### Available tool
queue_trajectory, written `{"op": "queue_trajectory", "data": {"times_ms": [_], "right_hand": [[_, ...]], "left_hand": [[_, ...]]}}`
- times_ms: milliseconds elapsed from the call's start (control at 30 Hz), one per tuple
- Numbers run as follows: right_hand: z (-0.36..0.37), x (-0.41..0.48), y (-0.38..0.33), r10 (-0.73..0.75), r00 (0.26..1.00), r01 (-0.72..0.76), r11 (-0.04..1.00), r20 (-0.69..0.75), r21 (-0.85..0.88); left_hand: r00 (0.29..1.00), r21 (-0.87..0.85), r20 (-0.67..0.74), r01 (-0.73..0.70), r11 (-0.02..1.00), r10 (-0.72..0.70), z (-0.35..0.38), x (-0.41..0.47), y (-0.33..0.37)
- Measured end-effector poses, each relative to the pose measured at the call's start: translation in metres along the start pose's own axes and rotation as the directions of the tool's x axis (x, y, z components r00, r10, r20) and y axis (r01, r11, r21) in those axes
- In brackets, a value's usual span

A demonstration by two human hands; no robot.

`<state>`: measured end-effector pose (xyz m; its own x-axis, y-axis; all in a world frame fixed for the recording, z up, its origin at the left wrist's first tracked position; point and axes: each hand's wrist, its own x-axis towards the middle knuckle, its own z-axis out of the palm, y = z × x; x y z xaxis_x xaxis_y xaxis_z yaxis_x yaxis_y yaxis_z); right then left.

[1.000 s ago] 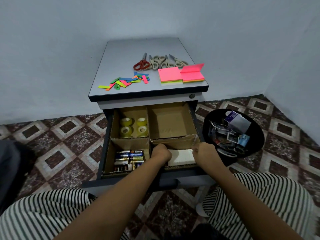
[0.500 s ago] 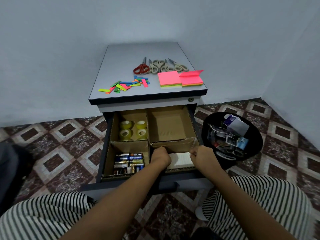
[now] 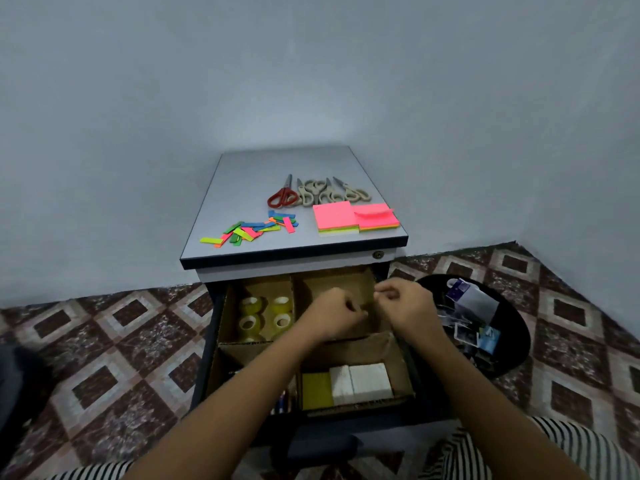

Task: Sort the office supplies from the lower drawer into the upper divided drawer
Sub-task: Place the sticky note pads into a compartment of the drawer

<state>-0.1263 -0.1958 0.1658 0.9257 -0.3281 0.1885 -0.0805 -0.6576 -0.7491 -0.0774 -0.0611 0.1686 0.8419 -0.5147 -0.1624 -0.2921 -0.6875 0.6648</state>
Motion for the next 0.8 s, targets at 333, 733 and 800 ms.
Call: {"op": "queue_trajectory", "data": {"times_ms": [333, 733, 800], "right_hand": [[-0.015, 0.097, -0.027, -0.138, 0.956, 0.086, 0.975, -0.26, -0.203], [-0.003, 0.119, -0.008, -0.221, 0.968, 0.239, 0.67, 0.118, -0.702], [-0.004, 0.121, -0.008, -0.246, 0.964, 0.242, 0.642, 0.103, -0.727]], "left_hand": [[0.815, 0.485, -0.362, -0.25, 0.838, 0.452, -0.054, 0.074, 0.013], [0.893, 0.657, -0.245, -0.133, 0.742, 0.377, -0.05, 0.099, -0.003], [0.888, 0.68, -0.246, -0.128, 0.722, 0.389, -0.05, 0.099, -0.004]]}}
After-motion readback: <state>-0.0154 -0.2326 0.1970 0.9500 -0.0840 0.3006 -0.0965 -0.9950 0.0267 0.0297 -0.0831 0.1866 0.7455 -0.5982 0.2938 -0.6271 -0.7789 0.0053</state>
